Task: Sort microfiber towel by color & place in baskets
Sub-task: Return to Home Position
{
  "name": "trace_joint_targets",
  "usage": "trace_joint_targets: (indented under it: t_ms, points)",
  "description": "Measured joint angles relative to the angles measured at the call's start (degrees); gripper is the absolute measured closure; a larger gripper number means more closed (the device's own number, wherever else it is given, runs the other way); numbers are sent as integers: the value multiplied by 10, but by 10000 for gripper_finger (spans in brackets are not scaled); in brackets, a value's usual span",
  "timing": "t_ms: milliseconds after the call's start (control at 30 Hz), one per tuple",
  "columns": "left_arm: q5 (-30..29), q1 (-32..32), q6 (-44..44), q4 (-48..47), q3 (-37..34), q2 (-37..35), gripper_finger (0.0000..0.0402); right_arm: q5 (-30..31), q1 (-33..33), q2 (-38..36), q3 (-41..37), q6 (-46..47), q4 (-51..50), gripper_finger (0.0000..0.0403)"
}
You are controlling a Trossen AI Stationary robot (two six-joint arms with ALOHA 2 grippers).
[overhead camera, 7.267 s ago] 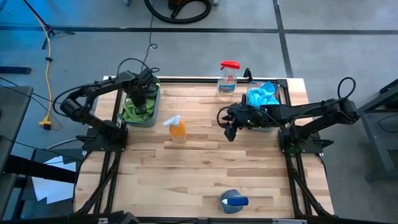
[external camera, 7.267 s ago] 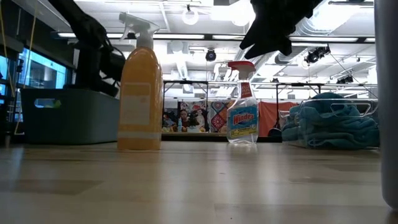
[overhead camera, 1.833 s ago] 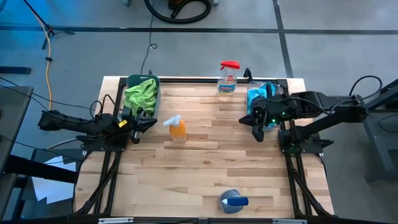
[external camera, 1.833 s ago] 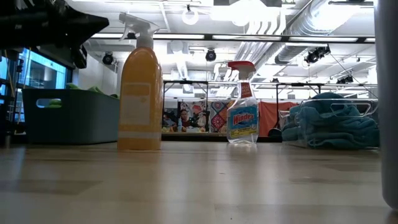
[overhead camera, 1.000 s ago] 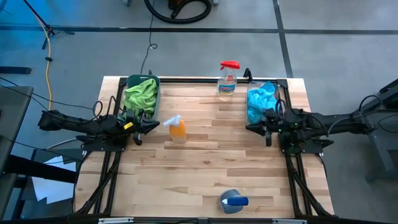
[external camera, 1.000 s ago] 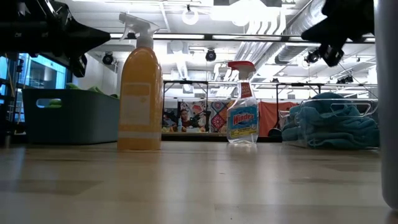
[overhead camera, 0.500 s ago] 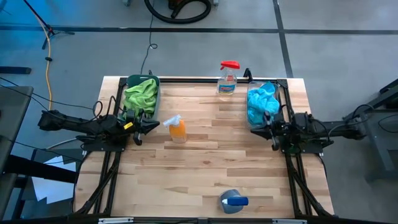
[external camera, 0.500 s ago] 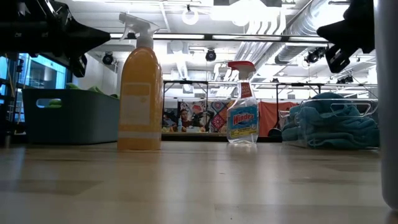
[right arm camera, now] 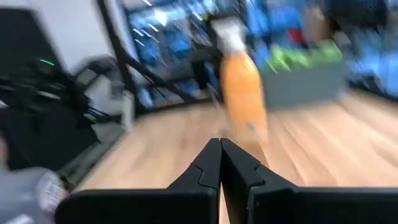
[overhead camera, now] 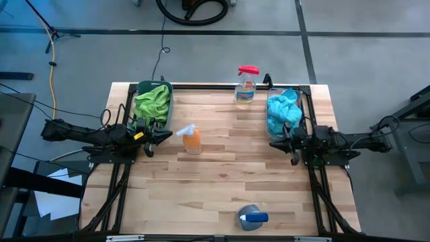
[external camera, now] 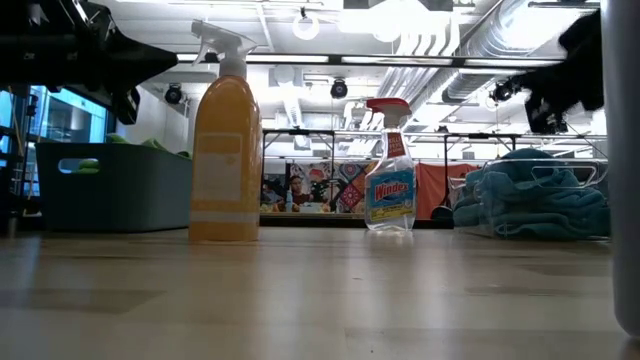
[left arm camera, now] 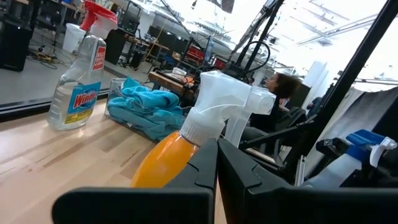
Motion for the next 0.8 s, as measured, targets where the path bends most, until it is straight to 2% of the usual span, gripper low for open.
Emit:
trace_joint_targets:
  t_ms: [100,267,567,667,800]
  points:
    - [0,0,0,-1,0,0,401,27,0,10,3,64,-34,403]
    - [0,0,0,-4,0,0,401,30,0,12,4,126,-38,403]
    - [0,0,0,-12,0,0,401,30,0,12,4,134,-40,403]
    - [0,0,0,-14,0,-1,401,29,1,-12,4,134,-41,403]
    - [0,0,0,-42,0,-40,401,30,2,-25,5,134,-29,402]
